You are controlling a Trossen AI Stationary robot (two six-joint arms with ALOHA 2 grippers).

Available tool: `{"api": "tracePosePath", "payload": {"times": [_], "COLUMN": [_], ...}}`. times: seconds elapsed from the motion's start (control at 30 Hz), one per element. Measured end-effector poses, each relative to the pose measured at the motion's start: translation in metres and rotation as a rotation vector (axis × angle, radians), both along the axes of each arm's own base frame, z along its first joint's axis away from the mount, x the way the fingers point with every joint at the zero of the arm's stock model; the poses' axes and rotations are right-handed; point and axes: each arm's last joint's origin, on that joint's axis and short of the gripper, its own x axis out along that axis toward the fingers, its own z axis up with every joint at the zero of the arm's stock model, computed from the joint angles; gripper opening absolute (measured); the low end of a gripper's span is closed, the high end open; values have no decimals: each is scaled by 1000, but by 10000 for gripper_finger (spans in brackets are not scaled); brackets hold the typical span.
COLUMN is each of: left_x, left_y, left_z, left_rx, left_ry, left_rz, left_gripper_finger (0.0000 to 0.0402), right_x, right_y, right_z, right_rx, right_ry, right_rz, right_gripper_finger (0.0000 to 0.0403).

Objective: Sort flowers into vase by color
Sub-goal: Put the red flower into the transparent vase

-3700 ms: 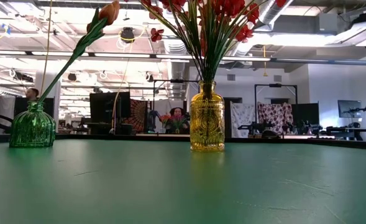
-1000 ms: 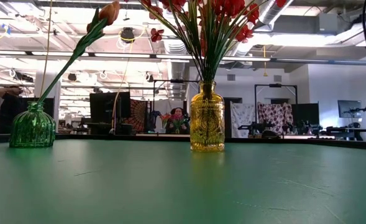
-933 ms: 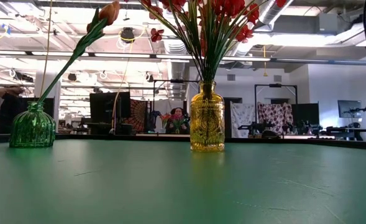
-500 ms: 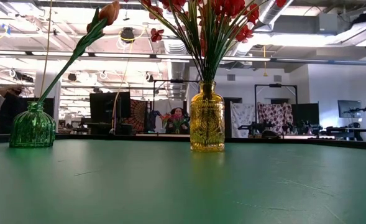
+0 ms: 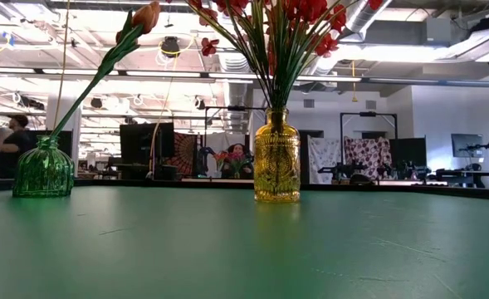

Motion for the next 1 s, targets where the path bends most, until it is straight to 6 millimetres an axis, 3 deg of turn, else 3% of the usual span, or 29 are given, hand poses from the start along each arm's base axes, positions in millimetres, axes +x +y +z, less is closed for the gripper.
{"api": "tracePosePath", "payload": {"times": [0.23,0.53,0.73,1.0], "left_x": [0,1,2,2], "left_y": [0,2,6,7], "left_z": [0,-2,-2,-2], "left_rx": [0,-13,-19,-21], "left_ry": [1,10,8,12], "left_rz": [0,13,29,31], "left_gripper_finger": [190,190,190,190], "right_x": [0,-20,-21,-20], "right_y": [-1,-2,-10,-19], "right_z": [0,3,5,1], "right_rx": [-1,-16,-43,70], "right_ry": [0,-1,-2,50], "right_rz": [1,88,97,103], "right_gripper_finger": [27,28,29,29]}}
